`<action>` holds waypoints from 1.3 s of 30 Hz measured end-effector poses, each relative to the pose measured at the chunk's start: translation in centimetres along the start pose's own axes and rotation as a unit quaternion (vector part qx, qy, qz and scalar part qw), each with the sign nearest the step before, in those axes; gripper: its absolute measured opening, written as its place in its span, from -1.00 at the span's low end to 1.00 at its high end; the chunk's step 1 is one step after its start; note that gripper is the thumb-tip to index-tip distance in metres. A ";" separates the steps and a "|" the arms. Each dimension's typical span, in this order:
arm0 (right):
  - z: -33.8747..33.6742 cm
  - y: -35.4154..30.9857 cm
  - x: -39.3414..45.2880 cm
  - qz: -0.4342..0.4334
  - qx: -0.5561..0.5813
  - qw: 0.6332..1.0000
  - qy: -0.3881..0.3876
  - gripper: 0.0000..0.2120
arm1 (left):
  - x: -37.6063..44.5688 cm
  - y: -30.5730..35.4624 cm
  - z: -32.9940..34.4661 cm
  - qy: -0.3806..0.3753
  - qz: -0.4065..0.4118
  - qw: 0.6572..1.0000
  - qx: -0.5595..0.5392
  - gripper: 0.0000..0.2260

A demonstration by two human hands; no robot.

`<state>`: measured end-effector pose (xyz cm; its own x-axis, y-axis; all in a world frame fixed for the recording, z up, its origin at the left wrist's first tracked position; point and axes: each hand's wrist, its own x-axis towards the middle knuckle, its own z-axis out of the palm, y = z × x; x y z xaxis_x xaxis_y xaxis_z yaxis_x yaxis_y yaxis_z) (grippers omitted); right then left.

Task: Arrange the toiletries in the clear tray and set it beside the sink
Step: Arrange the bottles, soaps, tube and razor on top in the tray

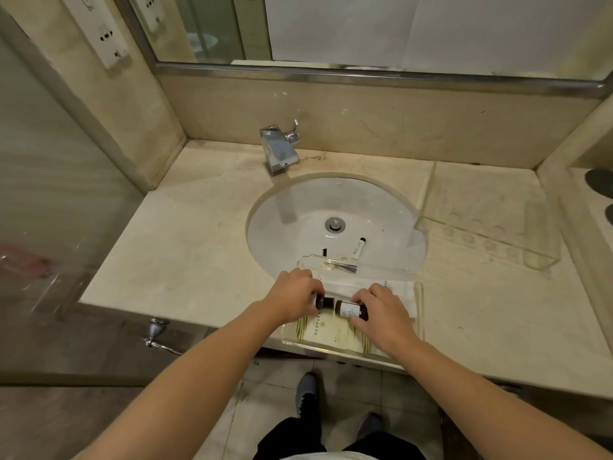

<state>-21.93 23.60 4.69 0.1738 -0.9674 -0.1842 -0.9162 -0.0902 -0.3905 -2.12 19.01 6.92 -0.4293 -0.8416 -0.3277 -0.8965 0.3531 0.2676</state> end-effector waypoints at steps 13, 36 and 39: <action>1.0 0.7 -0.2 -0.051 -0.012 0.997 0.062 -0.76 | 0.3 -1.2 -0.3 -0.013 0.018 1.000 0.015 -0.67; 1.9 0.9 0.6 -0.104 -0.037 0.992 0.060 -0.76 | 0.4 -1.1 -0.4 -0.015 0.022 1.000 0.001 -0.71; 2.0 0.8 0.4 -0.096 -0.056 0.992 0.056 -0.77 | 0.4 -1.1 -0.4 -0.017 0.022 1.000 -0.001 -0.71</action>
<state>-21.87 23.65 2.48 0.3130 -0.9497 -0.0135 -0.9059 -0.2942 -0.3044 -1.29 18.11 6.86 -0.4712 -0.8109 -0.3470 -0.8769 0.3884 0.2832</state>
